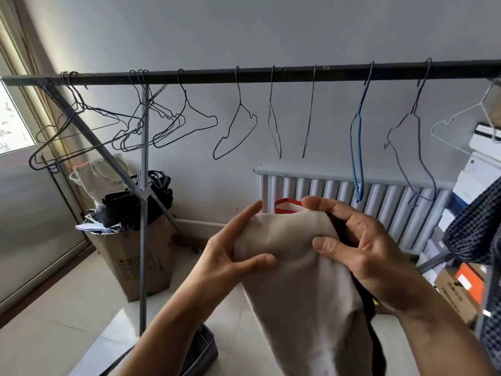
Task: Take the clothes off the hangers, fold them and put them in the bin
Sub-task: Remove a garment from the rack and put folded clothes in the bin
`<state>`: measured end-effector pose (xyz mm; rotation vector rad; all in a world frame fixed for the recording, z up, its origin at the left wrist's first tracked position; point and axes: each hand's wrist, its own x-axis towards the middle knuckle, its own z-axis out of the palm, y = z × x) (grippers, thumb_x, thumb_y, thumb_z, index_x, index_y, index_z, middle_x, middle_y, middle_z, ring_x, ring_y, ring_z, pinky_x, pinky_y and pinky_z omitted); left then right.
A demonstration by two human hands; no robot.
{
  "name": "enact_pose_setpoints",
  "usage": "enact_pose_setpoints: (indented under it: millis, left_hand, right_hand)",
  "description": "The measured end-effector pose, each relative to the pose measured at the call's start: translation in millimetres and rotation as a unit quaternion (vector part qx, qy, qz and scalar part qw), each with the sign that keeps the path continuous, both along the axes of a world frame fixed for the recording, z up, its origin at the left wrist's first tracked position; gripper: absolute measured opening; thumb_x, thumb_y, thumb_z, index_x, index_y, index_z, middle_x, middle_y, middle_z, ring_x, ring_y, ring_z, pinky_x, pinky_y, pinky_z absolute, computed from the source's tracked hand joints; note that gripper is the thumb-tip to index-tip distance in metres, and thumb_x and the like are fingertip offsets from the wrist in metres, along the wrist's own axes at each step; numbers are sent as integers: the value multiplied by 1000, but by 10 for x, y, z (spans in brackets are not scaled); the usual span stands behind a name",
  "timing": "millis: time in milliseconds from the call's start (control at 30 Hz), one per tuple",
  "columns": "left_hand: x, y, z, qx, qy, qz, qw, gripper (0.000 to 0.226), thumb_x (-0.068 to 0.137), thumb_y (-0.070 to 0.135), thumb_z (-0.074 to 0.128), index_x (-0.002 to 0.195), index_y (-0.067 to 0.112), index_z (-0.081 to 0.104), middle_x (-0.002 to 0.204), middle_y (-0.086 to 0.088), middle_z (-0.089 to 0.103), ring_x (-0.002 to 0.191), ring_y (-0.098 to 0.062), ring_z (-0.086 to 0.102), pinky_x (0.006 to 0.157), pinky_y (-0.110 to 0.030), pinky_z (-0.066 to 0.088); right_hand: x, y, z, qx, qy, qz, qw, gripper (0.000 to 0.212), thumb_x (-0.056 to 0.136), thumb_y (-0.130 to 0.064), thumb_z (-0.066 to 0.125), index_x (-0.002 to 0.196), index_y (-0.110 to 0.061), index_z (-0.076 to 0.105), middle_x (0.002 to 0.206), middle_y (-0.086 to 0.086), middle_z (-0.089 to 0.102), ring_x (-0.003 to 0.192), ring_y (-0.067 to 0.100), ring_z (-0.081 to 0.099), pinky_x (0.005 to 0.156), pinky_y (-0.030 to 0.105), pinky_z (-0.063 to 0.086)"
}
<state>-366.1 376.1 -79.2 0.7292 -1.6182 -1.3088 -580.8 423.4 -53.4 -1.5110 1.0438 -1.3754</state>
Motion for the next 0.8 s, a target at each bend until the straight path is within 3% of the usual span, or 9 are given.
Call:
enact_pose_setpoints:
  millis: [100, 200, 333, 433, 500, 567, 633, 700, 800]
  left_hand:
    - [-50, 17, -29, 24, 82, -33, 996, 79, 62, 17, 91, 132, 37, 60, 130, -5, 61, 117, -22, 62, 93, -32, 53]
    - [-107, 55, 52, -17, 82, 37, 996, 50, 72, 4, 81, 113, 30, 74, 111, -6, 70, 102, -18, 67, 83, -26, 54]
    - [-126, 88, 179, -69, -10, 118, 991, 40, 83, -4, 71, 100, 32, 78, 99, 6, 76, 94, -7, 69, 79, -20, 53]
    - [-91, 107, 247, -133, -93, 180, 970, 41, 84, 0, 71, 98, 38, 75, 94, 19, 75, 92, 4, 68, 84, -19, 51]
    - [-58, 125, 298, -181, -132, 217, 950, 41, 83, 4, 72, 97, 42, 74, 92, 26, 73, 91, 9, 66, 82, -13, 49]
    - [-21, 132, 360, -194, -142, 228, 943, 41, 81, 6, 75, 95, 45, 72, 91, 28, 72, 88, 12, 65, 79, -8, 48]
    - [28, 124, 436, -178, -136, 222, 949, 38, 78, 9, 78, 93, 44, 72, 89, 26, 73, 85, 11, 66, 75, -9, 49]
    - [84, 118, 529, -153, -112, 203, 961, 38, 71, 15, 83, 98, 40, 72, 85, 17, 75, 77, 3, 69, 70, -14, 53]
    - [138, 103, 645, -91, -24, 183, 979, 57, 66, 12, 86, 116, 32, 65, 75, -1, 76, 67, -13, 72, 62, -24, 58]
  right_hand:
    - [-22, 12, 37, -4, -51, 5, 999, 49, 75, -6, 65, 121, -21, 63, 116, -1, 71, 109, 14, 66, 90, 23, 53]
    - [-54, 7, 33, -6, -47, -19, 999, 52, 72, -12, 67, 122, -23, 61, 117, -4, 70, 110, 11, 65, 87, 19, 52]
    - [-92, 15, 25, 7, 145, -81, 986, 53, 77, -16, 77, 123, -36, 58, 118, -12, 66, 110, 4, 62, 95, 30, 53]
    - [-39, 17, 22, -14, 293, -101, 951, 33, 87, -25, 70, 113, -41, 58, 112, -18, 62, 103, 0, 58, 91, 31, 55]
    - [8, -7, 16, -52, 320, -129, 937, 19, 89, -28, 66, 101, -41, 59, 108, -20, 56, 103, -2, 53, 91, 27, 50]
    - [28, -42, 6, -65, 284, -142, 946, 13, 87, -26, 68, 94, -35, 62, 109, -16, 54, 107, -1, 50, 91, 22, 47]
    - [70, -51, 21, -30, 155, -98, 983, 17, 81, -25, 71, 97, -24, 67, 105, -9, 64, 102, 5, 60, 84, 22, 53]
    - [115, -53, 37, -11, 25, -57, 998, 24, 73, -28, 68, 95, -17, 69, 92, -2, 72, 88, 13, 68, 73, 24, 57]
    - [181, -106, 74, -8, -68, -83, 994, 24, 71, -29, 66, 90, -16, 71, 82, -2, 75, 77, 12, 70, 65, 21, 55]
